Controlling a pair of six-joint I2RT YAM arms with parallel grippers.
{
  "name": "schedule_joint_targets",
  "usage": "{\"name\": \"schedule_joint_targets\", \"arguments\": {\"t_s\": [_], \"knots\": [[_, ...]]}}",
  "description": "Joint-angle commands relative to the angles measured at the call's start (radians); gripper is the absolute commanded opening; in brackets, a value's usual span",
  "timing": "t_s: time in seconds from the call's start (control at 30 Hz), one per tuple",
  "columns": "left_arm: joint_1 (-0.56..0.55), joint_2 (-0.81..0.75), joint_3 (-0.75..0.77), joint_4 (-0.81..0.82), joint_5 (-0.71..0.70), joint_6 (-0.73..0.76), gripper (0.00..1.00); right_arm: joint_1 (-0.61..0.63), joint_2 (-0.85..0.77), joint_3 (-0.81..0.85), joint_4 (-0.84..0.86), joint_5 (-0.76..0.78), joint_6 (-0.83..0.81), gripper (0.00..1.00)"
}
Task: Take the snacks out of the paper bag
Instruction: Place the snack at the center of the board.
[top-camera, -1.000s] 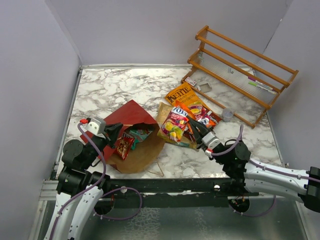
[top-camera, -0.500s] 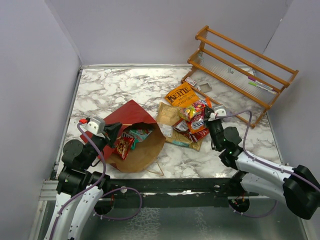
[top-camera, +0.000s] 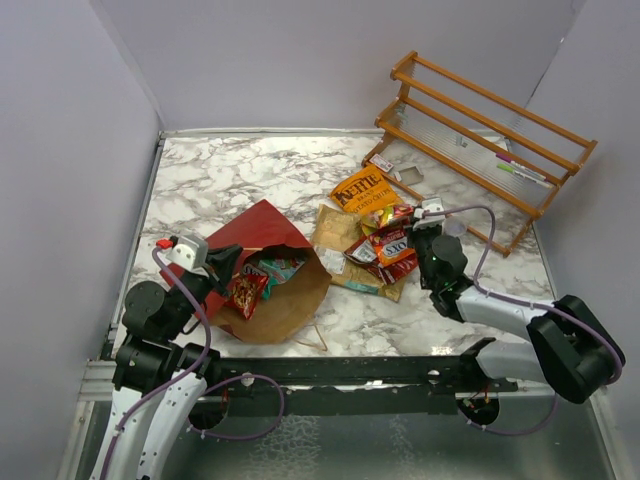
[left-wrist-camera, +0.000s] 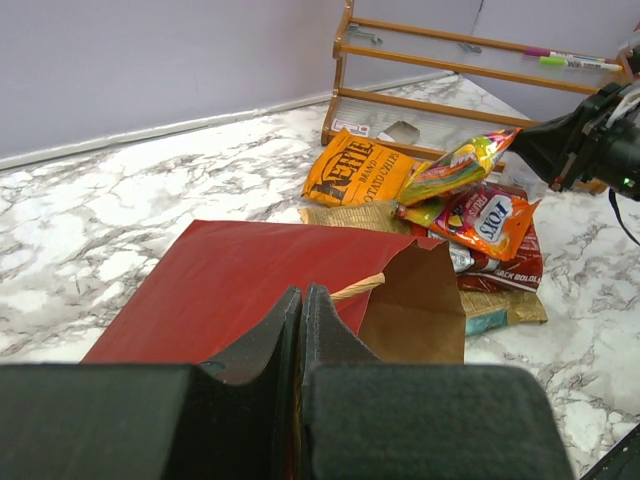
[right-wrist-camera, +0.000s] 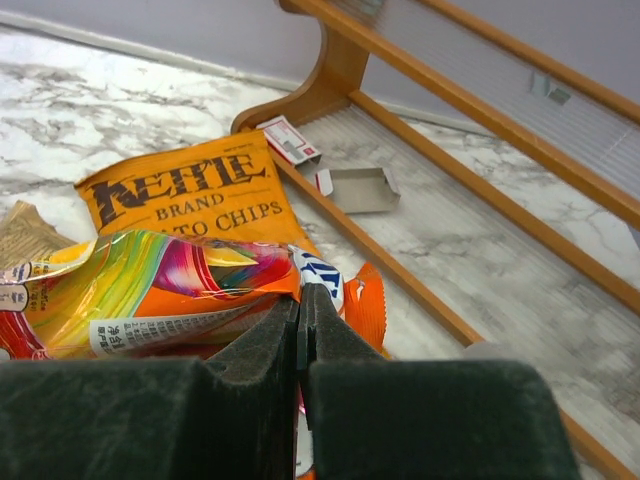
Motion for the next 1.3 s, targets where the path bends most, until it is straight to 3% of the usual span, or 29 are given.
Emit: {"name": "schedule_joint_targets", "arguments": {"t_s": [0.0,0.1,0.3,0.5,0.6,0.73,1.0,1.17,1.27], "knots": [[0.011,-0.016,0.015,-0.013,-0.035,0.007,0.0,-0.003,-0.017,-0.058,0.028,0.015,0.121,0.01],[0.013,-0.014,0.013,-0.009,-0.033,0.008,0.0,-0.003,-0.124,-0.075,-0.114,-0.14,0.159,0.01],[0.014,-0.015,0.01,-0.001,-0.027,0.008,0.0,-0.003,-0.305,-0.13,-0.25,-0.14,0.227,0.03],[0.014,-0.02,0.012,-0.002,-0.024,0.008,0.0,-0.003,-0.251,-0.044,-0.419,-0.271,0.283,0.03],[0.015,-0.023,0.011,-0.002,-0.021,0.008,0.0,-0.003,-0.216,-0.016,-0.455,-0.218,0.332,0.06],[0.015,-0.03,0.012,-0.005,-0.022,0.01,0.0,-0.003,-0.247,-0.02,-0.504,-0.099,0.407,0.27],[0.014,-0.031,0.01,-0.002,-0.021,0.01,0.0,-0.003,-0.458,-0.102,-0.531,-0.071,0.406,0.51],[0.015,-0.03,0.01,-0.002,-0.021,0.01,0.0,-0.003,-0.565,-0.14,-0.454,-0.226,0.324,0.74],[0.015,-0.029,0.01,-0.002,-0.022,0.01,0.0,-0.003,-0.607,-0.168,-0.343,-0.45,0.206,0.79]]}}
